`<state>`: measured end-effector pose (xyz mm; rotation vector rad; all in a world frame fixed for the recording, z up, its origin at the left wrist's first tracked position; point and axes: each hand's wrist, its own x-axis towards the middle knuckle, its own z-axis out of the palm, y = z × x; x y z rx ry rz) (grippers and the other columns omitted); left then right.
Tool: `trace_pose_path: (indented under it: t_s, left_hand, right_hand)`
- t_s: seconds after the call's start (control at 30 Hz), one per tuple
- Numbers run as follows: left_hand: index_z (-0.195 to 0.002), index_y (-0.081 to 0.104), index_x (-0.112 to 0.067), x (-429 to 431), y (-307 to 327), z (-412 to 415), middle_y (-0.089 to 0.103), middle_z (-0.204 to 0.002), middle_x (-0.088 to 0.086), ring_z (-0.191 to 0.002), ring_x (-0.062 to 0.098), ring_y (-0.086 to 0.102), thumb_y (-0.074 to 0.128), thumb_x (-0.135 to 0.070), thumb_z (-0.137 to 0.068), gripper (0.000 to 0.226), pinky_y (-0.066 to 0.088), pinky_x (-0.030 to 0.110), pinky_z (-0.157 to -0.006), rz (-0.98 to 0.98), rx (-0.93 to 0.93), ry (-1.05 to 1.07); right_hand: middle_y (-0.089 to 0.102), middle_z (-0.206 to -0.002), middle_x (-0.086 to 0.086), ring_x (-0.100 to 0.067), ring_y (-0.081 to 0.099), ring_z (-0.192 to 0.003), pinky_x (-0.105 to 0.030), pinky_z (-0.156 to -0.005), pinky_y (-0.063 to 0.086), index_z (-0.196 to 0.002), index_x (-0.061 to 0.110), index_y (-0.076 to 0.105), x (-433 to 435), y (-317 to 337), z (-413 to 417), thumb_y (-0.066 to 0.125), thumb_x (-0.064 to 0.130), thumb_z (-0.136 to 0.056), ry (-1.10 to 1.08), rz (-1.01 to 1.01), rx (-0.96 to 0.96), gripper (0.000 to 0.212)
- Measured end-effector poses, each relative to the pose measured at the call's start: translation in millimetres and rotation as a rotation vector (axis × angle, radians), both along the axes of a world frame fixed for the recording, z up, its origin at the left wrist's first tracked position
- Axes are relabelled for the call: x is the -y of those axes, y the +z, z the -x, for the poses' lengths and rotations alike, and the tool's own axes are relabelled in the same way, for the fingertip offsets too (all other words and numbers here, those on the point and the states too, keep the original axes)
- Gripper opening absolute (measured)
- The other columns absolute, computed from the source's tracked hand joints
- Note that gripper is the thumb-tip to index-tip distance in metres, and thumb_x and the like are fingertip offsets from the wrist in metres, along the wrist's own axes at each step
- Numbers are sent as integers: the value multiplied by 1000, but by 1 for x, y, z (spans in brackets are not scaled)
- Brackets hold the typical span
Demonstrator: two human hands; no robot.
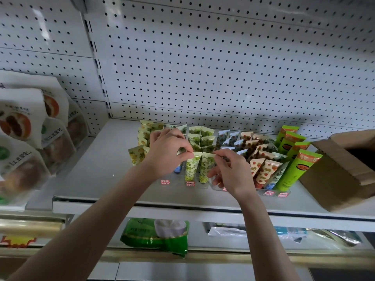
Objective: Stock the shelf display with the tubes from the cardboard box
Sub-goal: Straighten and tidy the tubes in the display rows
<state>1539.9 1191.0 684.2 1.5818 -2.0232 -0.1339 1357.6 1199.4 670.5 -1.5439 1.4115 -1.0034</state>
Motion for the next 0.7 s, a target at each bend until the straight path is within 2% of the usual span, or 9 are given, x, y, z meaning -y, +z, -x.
trace_pose_path:
  t_s: [0.4, 0.53, 0.7]
  left_hand:
    - [-96, 70, -31, -3, 2, 0, 45, -102, -15, -104, 5, 33, 63, -40, -83, 17, 10, 24, -90, 1, -13, 7]
    - [-95, 71, -29, -4, 7, 4, 51, -103, -12, -110, 10, 38, 64, -38, -83, 17, 10, 21, -81, 27, -85, 11]
    - [-96, 71, -25, -2, 11, 21, 54, -102, -11, -116, 14, 42, 65, -36, -83, 18, 12, 23, -85, 56, -129, -21]
  right_hand:
    - [65, -64, -15, -14, 50, -36, -23, -37, 40, -109, 16, 59, -5, 2, 7, 47, 14, -98, -15, 46, 38, 17]
    - [65, -63, -13, -16, 50, -39, -24, -39, 41, -103, 15, 62, -8, 10, 22, 53, 13, -95, -95, 125, 88, 13]
    - [67, -66, -7, -11, 55, -45, -24, -45, 44, -100, 14, 65, -5, 17, 42, 57, 12, -92, -184, 232, 25, 11]
